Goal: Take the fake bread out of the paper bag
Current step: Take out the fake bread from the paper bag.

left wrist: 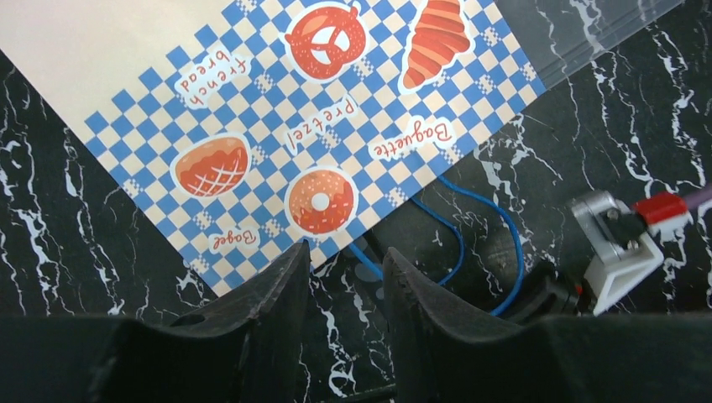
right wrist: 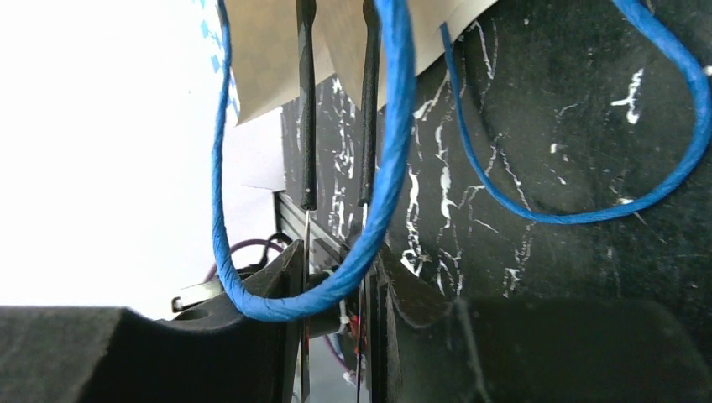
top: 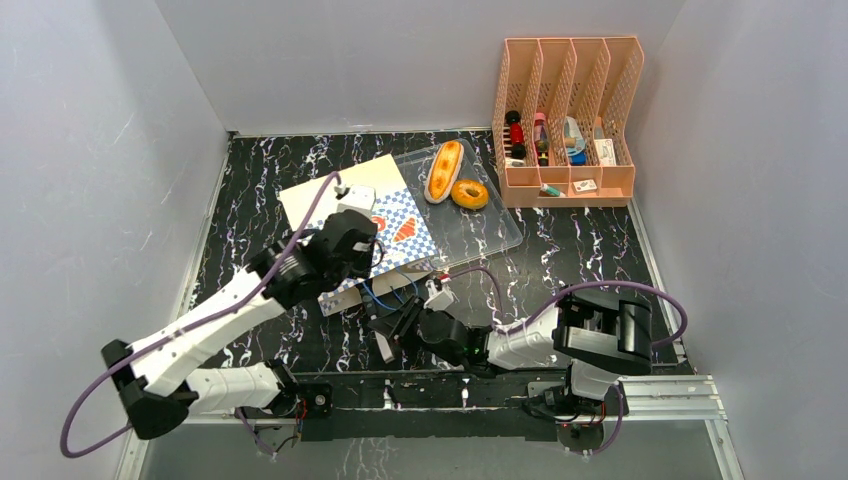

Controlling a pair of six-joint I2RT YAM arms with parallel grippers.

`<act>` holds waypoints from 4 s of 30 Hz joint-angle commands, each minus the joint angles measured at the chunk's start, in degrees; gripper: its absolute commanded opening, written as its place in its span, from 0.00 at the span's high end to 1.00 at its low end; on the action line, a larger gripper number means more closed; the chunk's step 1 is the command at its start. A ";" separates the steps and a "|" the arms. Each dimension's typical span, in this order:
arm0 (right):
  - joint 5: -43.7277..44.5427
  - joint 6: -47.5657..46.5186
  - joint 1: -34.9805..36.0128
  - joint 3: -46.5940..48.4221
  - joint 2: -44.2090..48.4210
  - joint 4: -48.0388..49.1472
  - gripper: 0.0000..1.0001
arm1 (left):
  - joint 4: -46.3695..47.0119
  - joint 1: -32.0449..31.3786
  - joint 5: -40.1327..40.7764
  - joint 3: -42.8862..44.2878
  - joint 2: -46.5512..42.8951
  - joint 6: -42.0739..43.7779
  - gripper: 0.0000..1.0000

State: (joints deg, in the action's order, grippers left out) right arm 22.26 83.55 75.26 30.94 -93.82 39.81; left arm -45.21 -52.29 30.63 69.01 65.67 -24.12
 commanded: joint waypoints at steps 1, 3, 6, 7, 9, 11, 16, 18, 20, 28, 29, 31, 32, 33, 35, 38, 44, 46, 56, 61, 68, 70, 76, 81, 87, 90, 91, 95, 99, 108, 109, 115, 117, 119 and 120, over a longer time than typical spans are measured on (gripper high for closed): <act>-0.31 2.81 -1.51 -1.15 -0.16 8.98 0.74 | -2.93 0.02 -3.53 -3.72 -4.40 -3.01 0.62; -0.44 3.22 -2.26 -1.80 -0.09 9.30 0.74 | -3.53 -0.07 -4.58 -5.46 -5.00 -5.31 0.59; -1.79 3.65 -3.21 -2.56 -0.35 11.09 0.74 | -3.00 -0.33 -5.35 -8.47 -6.68 -8.27 0.56; -2.26 4.04 -3.39 -2.77 -0.56 11.81 0.74 | -3.07 -0.43 -4.98 -9.02 -7.33 -8.90 0.54; -3.00 4.80 -3.64 -3.13 -1.09 13.18 0.74 | -4.08 -0.57 -3.78 -9.48 -7.38 -10.15 0.51; -3.45 5.81 -3.86 -3.85 -1.68 14.84 0.68 | -5.15 -0.69 -2.97 -9.56 -6.78 -10.98 0.48; -5.29 7.27 -5.79 -5.34 -2.94 18.82 0.73 | -6.19 -0.97 -1.34 -10.13 -5.25 -12.16 0.39; -5.94 7.34 -6.60 -5.71 -2.63 19.60 0.73 | -5.95 -1.05 -1.23 -10.65 -5.08 -12.15 0.39; -6.58 7.01 -7.47 -5.80 -1.95 19.19 0.73 | -6.69 -1.10 -0.32 -10.96 -4.12 -12.62 0.38; -10.98 6.97 -12.74 -6.31 -0.65 18.71 0.73 | -6.16 -1.32 2.63 -11.66 -0.07 -13.54 0.37; -11.66 6.90 -13.62 -6.40 -0.31 18.61 0.73 | -6.11 -1.28 3.00 -11.63 0.51 -13.42 0.37; -12.65 6.46 -14.94 -6.21 0.70 17.71 0.73 | -6.12 -1.37 4.17 -11.60 1.76 -13.22 0.37; -13.13 6.19 -15.49 -6.05 1.37 17.04 0.73 | -6.19 -1.39 4.96 -11.68 2.24 -13.28 0.36; -13.80 5.88 -16.10 -5.88 2.06 16.34 0.73 | -6.16 -1.33 5.69 -11.82 2.64 -13.39 0.36; -14.67 5.04 -17.19 -5.14 3.52 13.97 0.73 | -5.91 -1.46 7.00 -12.03 3.17 -13.81 0.36; -15.98 4.03 -18.58 -4.41 5.21 11.60 0.73 | -5.47 -1.78 8.66 -12.03 3.64 -13.97 0.36; -18.91 3.72 -20.29 -2.96 5.22 10.44 0.73 | -5.33 -2.54 15.48 -10.32 6.40 -13.05 0.35; -19.56 3.73 -20.50 -2.43 5.14 10.41 0.73 | -4.56 -2.68 17.32 -9.64 7.83 -11.98 0.35; -20.84 2.82 -20.77 0.24 7.41 7.18 0.73 | -2.46 -4.00 24.12 -8.79 14.30 -11.48 0.33; -21.12 2.35 -20.77 0.43 9.09 5.99 0.74 | 1.22 -4.14 28.25 -9.74 13.01 -9.70 0.33; -21.43 2.49 -20.77 0.35 9.59 5.30 0.74 | 8.15 -4.26 32.58 -10.45 14.78 -3.38 0.33; -21.49 2.58 -20.77 0.42 9.53 5.38 0.74 | 9.08 -4.29 32.83 -10.70 16.06 -2.78 0.33; -21.69 2.50 -20.79 0.27 10.24 4.97 0.74 | 13.98 -4.24 34.58 -14.57 15.42 -2.97 0.34; -21.29 2.23 -20.77 0.68 10.94 3.74 0.74 | 20.92 -4.22 34.98 -18.39 13.00 1.08 0.40; -21.15 2.29 -20.79 0.61 10.38 3.78 0.74 | 29.69 -3.97 34.19 -21.73 7.95 8.20 0.67; -21.54 2.49 -20.78 0.48 9.87 4.09 0.74 | 31.66 -3.51 33.74 -22.23 7.30 10.09 0.69; -21.57 2.50 -20.77 0.44 9.81 4.08 0.74 | 31.94 -3.36 33.50 -22.25 7.41 10.54 0.70; -21.54 2.58 -20.74 0.26 9.55 4.05 0.74 | 33.45 -3.26 32.27 -22.07 7.37 12.54 0.81; -20.94 2.81 -20.01 -0.14 8.92 3.87 0.75 | 33.95 -3.18 31.28 -21.16 7.43 13.20 0.86; -20.04 6.39 -17.80 -1.14 3.17 10.11 0.74 | 33.52 -3.23 30.10 -19.35 7.85 13.92 0.89; -19.98 6.71 -17.63 -1.19 2.45 10.90 0.74 | 33.40 -3.22 30.00 -19.08 7.74 13.99 0.89; -19.50 8.67 -17.43 -1.66 -1.32 15.73 0.73 | 32.77 -3.22 29.38 -18.40 6.82 14.44 0.90; -19.75 8.93 -17.43 -1.11 -2.36 16.15 0.73 | 32.45 -3.18 29.17 -18.39 6.69 14.39 0.90; -19.72 9.31 -17.48 -0.89 -3.23 16.58 0.72 | 31.98 -3.17 29.10 -18.43 6.59 14.07 0.91; -19.72 9.53 -17.44 -0.95 -3.67 17.02 0.71 | 31.82 -3.21 29.13 -18.46 6.46 13.94 0.91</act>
State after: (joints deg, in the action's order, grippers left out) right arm 1.74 91.55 57.69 28.71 -96.36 49.98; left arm -12.51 -55.61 59.44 48.45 74.39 -9.85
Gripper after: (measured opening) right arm 0.283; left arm 0.097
